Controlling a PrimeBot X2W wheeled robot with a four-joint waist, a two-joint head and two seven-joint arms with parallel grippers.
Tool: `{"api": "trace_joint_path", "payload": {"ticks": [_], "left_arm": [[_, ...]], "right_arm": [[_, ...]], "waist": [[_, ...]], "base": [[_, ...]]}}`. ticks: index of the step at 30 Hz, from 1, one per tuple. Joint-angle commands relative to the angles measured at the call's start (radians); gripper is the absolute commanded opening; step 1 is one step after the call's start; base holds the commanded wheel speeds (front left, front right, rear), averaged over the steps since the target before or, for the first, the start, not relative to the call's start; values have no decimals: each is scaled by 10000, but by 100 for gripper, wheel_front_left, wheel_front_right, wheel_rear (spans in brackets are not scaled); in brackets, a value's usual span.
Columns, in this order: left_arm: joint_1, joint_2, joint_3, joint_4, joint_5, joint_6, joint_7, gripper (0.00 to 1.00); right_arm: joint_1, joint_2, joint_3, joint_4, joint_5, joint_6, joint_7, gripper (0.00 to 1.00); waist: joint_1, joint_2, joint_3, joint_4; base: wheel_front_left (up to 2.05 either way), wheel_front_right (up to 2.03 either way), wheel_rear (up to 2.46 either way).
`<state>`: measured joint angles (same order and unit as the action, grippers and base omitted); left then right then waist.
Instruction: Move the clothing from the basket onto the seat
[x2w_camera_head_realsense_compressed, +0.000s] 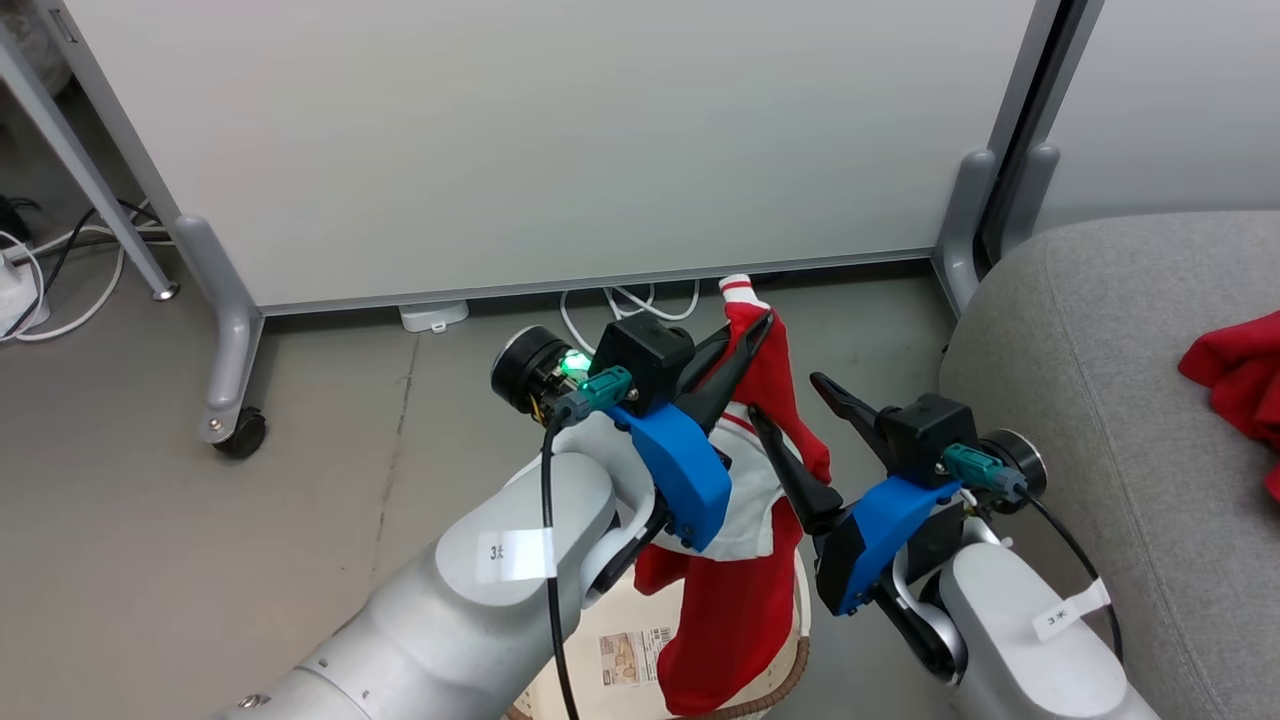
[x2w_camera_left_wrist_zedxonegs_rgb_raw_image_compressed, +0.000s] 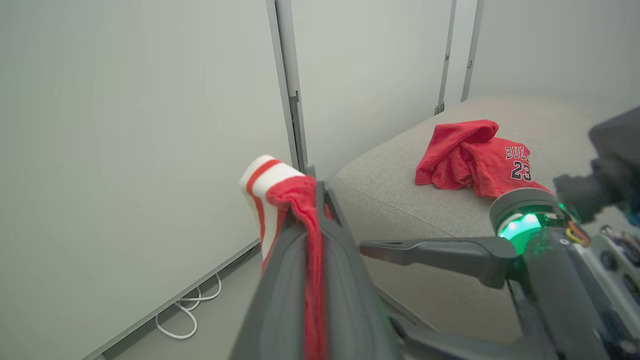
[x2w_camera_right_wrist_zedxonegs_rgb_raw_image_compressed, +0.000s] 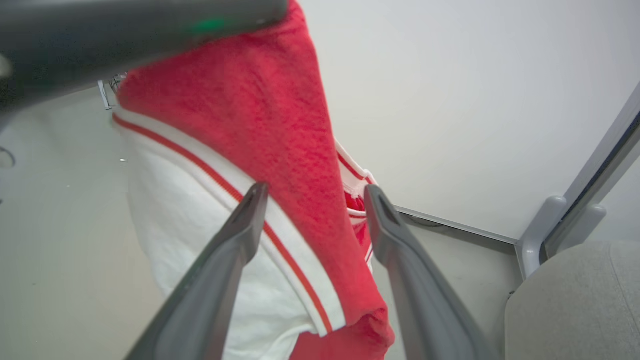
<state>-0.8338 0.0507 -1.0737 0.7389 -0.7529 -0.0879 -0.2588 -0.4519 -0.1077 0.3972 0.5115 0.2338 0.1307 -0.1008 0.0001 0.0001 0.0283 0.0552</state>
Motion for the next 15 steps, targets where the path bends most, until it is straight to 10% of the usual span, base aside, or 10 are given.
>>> {"api": "trace_joint_path", "payload": {"ticks": [1, 15], "left_arm": [[-173, -3, -42, -37, -63, 2, -69, 0], [-288, -5, -805, -302, -510, -256, -81, 0]], "right_arm": [[-273, -73, 145, 220, 160, 1, -80, 100], [-1728, -703, 2253, 1747, 1964, 1, -410, 100]], "waist": [[-1, -1, -7, 19], [-1, -1, -38, 208]], "base": [[0, 0, 0], [0, 0, 0]]}}
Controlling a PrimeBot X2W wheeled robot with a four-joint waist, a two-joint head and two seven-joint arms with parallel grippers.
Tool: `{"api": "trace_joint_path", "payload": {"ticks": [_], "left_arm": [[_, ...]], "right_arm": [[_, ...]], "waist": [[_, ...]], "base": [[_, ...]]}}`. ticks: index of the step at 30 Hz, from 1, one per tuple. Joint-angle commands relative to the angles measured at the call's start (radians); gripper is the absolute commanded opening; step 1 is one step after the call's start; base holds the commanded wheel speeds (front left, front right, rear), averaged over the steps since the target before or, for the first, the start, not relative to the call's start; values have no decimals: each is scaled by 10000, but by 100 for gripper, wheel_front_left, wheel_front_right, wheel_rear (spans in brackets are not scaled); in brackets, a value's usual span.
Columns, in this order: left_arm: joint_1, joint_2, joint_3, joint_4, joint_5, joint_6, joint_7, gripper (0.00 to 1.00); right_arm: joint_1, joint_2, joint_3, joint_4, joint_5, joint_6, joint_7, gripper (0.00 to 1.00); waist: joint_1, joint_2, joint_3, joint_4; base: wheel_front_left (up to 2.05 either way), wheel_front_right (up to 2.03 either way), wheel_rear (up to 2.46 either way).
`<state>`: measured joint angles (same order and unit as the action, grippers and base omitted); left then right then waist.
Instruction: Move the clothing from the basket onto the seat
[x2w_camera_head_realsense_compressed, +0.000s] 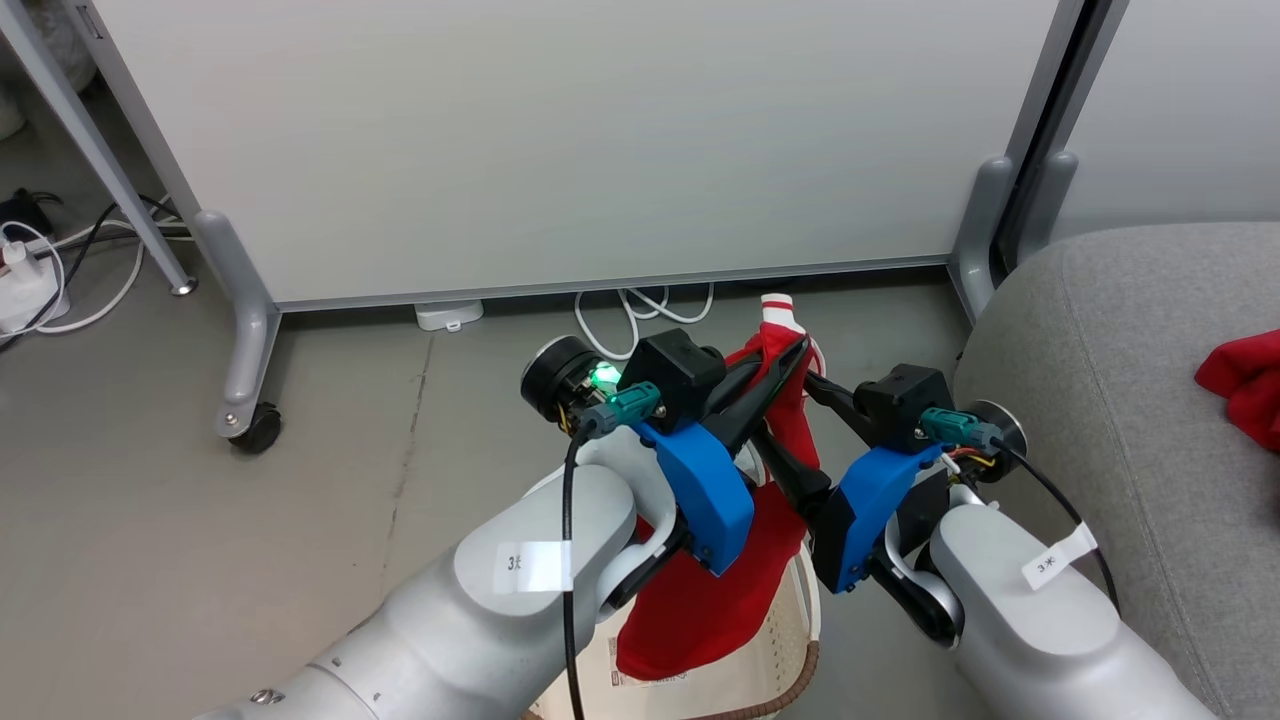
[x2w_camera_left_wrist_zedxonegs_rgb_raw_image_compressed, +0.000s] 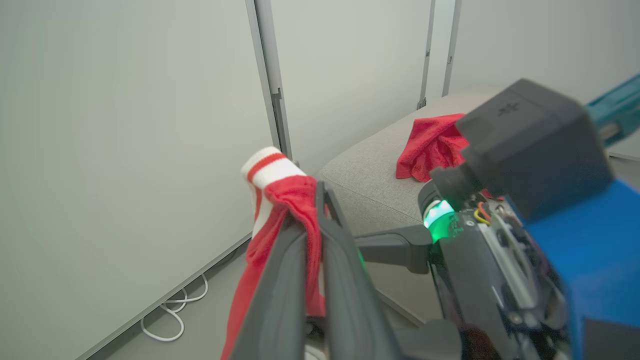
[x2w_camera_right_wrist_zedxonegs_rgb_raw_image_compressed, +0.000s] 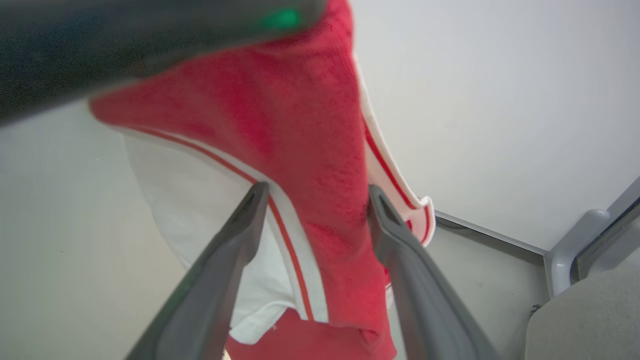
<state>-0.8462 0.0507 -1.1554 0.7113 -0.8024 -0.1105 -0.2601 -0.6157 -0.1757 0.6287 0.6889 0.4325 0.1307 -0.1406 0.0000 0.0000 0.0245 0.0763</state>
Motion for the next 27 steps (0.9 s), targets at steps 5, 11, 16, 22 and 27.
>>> {"api": "trace_joint_path", "payload": {"ticks": [5, 11, 16, 22, 27], "left_arm": [[-262, -7, -218, -12, -219, -112, -70, 0], [-366, -7, -212, -63, -410, -158, -74, 0], [-382, -5, -210, -104, -565, -194, -73, 0], [-420, -5, -218, -61, -685, -207, -74, 0], [-440, -7, -125, 35, -701, -193, -70, 0]], "right_arm": [[-442, -198, 772, 335, 613, 1, -221, 100], [-694, -186, 1419, 768, 1213, 1, -415, 100], [-896, -21, 1715, 1242, 1649, 1, -642, 76], [-1082, 152, 1924, 1752, 2085, 1, -931, 0], [-1185, 183, 2022, 2020, 2266, 1, -1093, 0]], "waist": [[0, 0, -7, 23], [0, 0, -4, 16], [0, 0, -28, 13], [0, 0, -78, 25], [0, 0, -104, -8]], "base": [[0, 0, 0], [0, 0, 0], [0, 0, 0], [0, 0, 0], [0, 0, 0]]}}
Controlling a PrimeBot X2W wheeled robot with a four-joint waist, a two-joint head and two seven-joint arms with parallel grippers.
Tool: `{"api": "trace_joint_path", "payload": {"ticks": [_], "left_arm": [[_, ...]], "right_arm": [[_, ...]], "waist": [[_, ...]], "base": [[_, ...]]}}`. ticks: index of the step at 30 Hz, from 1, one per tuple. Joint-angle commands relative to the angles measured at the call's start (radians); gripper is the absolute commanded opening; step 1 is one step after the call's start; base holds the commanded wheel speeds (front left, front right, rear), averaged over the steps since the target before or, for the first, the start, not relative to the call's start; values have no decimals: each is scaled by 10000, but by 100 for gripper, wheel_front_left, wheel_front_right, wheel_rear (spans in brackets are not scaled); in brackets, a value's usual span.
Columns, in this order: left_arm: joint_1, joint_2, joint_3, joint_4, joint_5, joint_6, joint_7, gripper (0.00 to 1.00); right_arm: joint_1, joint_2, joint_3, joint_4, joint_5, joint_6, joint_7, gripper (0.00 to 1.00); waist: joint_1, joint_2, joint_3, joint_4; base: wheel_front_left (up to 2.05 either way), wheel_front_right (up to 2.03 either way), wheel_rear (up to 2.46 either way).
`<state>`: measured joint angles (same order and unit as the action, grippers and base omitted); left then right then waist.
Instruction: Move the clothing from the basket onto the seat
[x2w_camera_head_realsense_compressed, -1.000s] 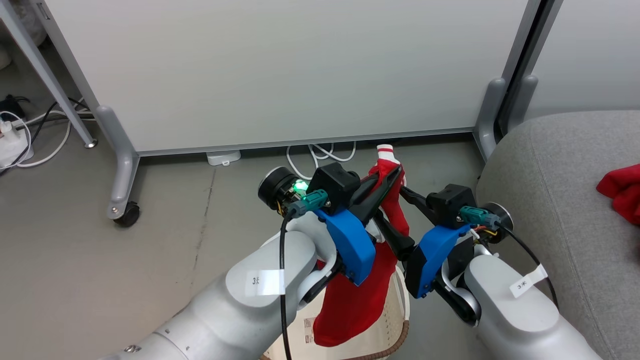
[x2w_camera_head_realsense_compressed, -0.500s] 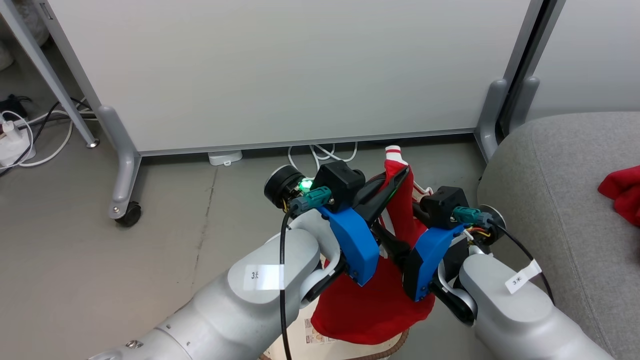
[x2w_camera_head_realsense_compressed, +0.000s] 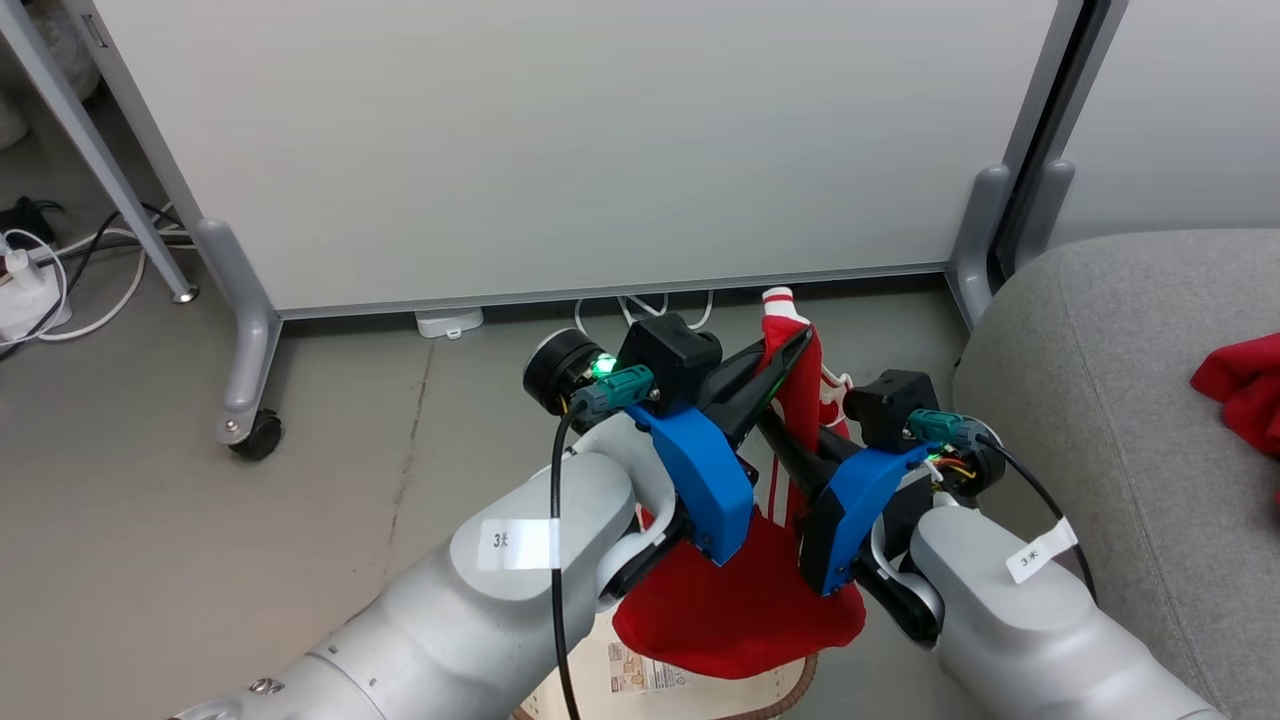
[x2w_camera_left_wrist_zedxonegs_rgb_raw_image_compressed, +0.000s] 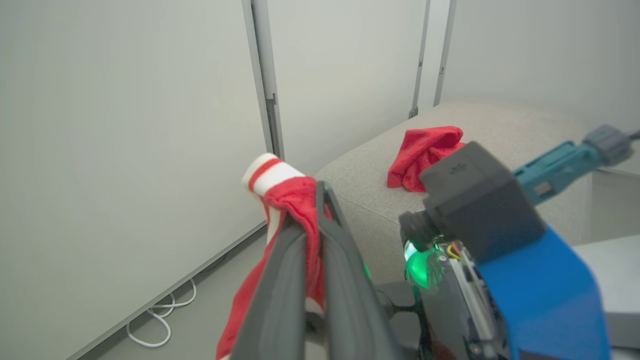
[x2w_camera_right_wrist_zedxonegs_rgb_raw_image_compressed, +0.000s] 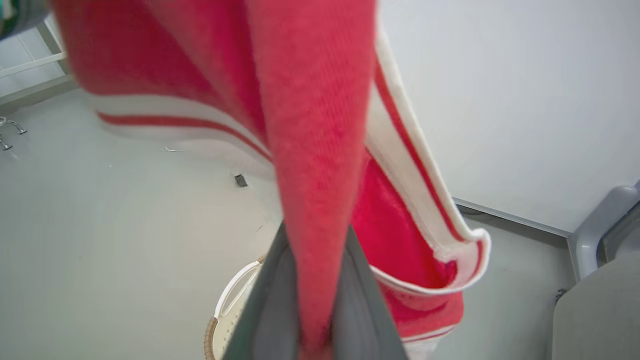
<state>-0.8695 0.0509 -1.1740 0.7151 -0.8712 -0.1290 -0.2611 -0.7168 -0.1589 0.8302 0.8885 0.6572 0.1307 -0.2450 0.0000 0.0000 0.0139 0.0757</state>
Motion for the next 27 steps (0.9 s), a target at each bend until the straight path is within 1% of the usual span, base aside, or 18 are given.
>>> {"api": "trace_joint_path", "payload": {"ticks": [1, 17, 18, 20, 21, 23, 27], "left_arm": [[-203, -9, 83, 13, -13, -11, -61, 0], [-99, -7, 13, 113, 31, -21, -60, 0], [-83, -7, 41, 115, 52, -21, -60, 16], [21, -6, 264, 65, 82, 1, -60, 55], [129, -7, 416, 5, 99, 39, -60, 98], [370, 40, 793, -124, 228, 111, -60, 100], [1189, 430, 1674, -715, 873, 332, -57, 100]], "right_arm": [[-177, 22, 26, 63, 57, 1, -64, 0], [-226, 114, 186, 345, 392, 1, -204, 0], [-227, 114, 182, 349, 402, 1, -206, 0], [-227, 113, 163, 320, 400, 1, -209, 0], [-222, 114, 146, 297, 386, 1, -203, 0], [-180, 85, 100, 234, 361, 1, -203, 0], [-154, 33, -34, 31, 274, 1, -208, 0]], "waist": [[0, 0, -6, -12], [0, 0, -99, -98], [0, 0, -94, -97], [0, 0, -83, -105], [0, 0, -77, -113], [0, 0, -58, -129], [0, 0, 30, -170]], "base": [[0, 0, 0], [0, 0, 0], [0, 0, 0], [0, 0, 0], [0, 0, 0], [0, 0, 0], [0, 0, 0]]}}
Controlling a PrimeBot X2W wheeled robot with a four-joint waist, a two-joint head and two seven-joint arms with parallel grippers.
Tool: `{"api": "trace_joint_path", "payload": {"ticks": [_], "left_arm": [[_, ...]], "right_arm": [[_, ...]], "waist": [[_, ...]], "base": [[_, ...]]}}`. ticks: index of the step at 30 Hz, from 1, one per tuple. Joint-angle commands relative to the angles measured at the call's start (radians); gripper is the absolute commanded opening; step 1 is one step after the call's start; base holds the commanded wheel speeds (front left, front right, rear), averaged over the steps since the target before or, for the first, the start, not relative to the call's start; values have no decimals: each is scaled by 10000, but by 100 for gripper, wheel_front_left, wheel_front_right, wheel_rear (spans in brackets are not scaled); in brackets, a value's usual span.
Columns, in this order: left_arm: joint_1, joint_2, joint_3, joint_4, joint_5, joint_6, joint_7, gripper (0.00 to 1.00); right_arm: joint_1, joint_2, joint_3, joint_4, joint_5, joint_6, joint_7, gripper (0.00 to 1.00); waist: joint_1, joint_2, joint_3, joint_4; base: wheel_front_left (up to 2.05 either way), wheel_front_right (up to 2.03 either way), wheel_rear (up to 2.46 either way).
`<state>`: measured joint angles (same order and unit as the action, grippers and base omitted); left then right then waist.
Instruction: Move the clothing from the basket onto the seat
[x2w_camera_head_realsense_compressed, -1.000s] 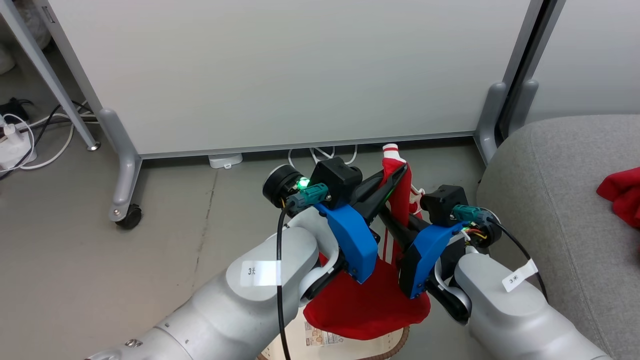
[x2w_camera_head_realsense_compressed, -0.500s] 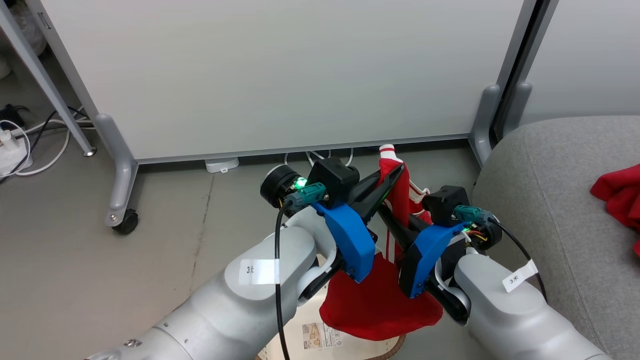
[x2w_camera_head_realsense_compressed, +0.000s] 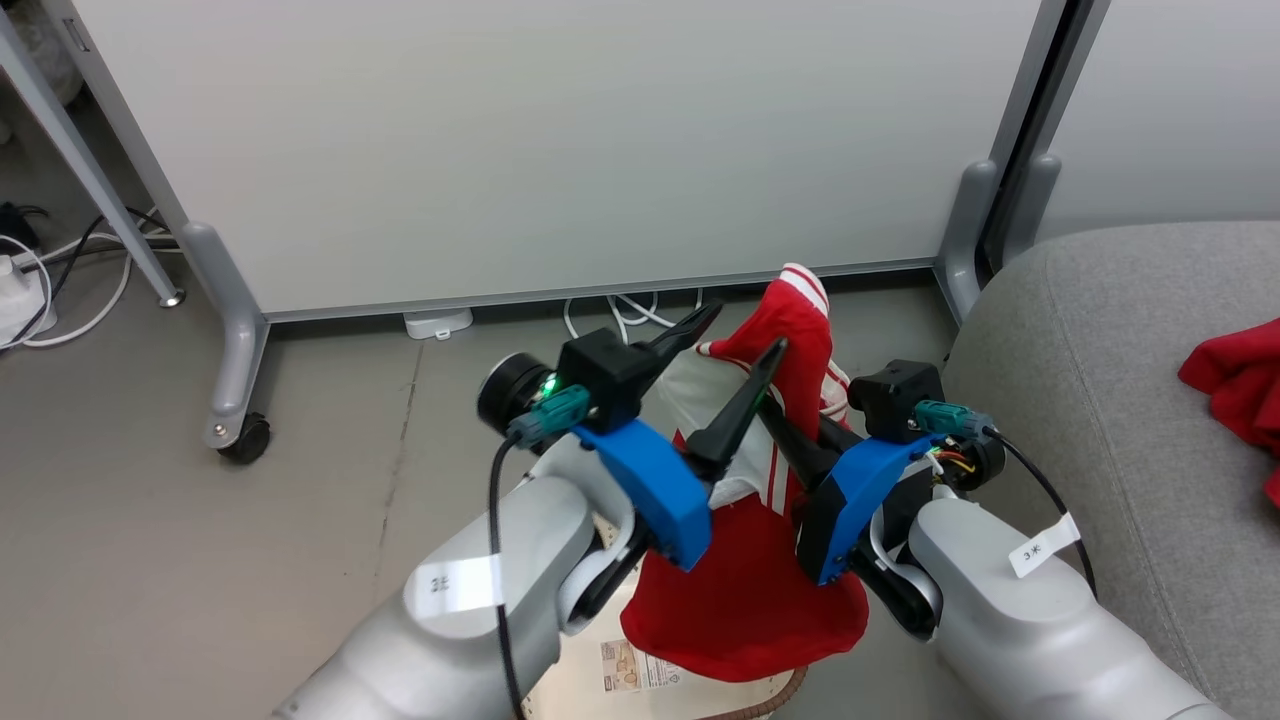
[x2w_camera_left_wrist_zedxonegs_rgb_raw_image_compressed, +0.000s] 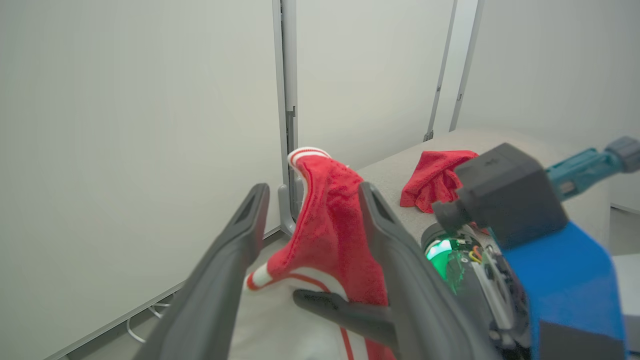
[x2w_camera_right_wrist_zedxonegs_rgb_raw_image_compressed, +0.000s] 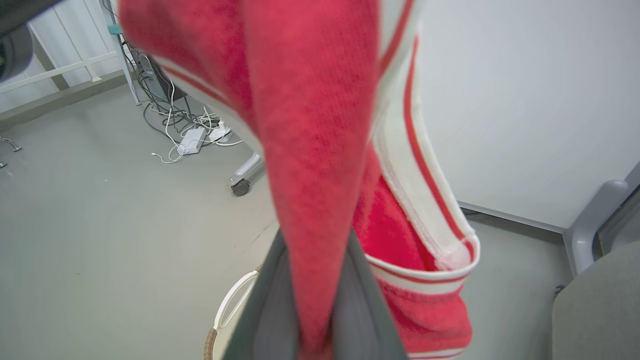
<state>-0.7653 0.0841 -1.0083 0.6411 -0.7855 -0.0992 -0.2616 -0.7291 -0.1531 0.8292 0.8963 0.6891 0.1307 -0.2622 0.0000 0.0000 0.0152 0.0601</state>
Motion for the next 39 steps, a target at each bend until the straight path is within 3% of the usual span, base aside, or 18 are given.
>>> {"api": "trace_joint_path", "payload": {"ticks": [1, 12, 23, 34, 39], "left_arm": [[405, 220, 285, -187, 218, 87, -50, 100], [3572, 1322, 3291, -2499, 2657, 98, -51, 100], [5855, 1200, 5550, -3530, 4221, -232, -51, 100], [6289, 864, 6153, -3646, 4700, -312, -51, 100], [6318, 947, 6080, -3766, 4647, -317, -51, 100]], "right_arm": [[-31, -40, -62, -98, -61, 1, -36, 0], [228, -309, -584, -530, -429, 1, -37, 0], [502, -269, -1111, -680, -711, 1, -38, 0], [580, -139, -1164, -635, -783, 1, -38, 0], [482, -60, -1137, -663, -774, 1, -38, 0]], "waist": [[0, 0, 37, -30], [0, 0, 207, -28], [0, 0, 190, -127], [0, 0, 221, -311], [0, 0, 234, -760]], "base": [[0, 0, 0], [0, 0, 0], [0, 0, 0], [0, 0, 0], [0, 0, 0]]}}
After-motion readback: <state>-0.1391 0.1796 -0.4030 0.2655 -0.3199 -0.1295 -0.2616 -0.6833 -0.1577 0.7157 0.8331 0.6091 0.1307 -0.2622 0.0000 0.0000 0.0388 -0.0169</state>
